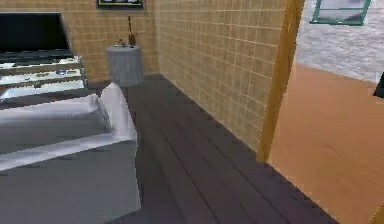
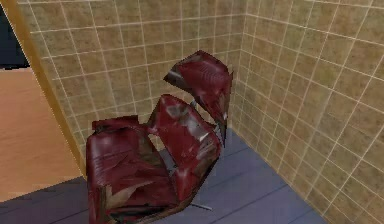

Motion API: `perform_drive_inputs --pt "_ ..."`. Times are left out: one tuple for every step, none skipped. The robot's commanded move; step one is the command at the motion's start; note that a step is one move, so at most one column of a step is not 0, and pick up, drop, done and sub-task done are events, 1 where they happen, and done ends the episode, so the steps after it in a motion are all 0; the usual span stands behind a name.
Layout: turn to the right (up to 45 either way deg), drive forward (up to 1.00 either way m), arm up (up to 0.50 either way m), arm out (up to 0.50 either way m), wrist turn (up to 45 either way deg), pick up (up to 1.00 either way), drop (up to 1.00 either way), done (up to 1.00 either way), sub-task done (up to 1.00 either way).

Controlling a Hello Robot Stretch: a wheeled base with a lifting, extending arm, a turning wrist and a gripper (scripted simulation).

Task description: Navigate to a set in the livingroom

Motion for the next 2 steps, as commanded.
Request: perform_drive_inputs --pt "-3.0 0.00 0.00 0.00 0.0 0.00 0.00 0.00 0.00" --pt "0.0 0.20 0.00 0.00 0.0 0.00 0.00 0.00 0.00"
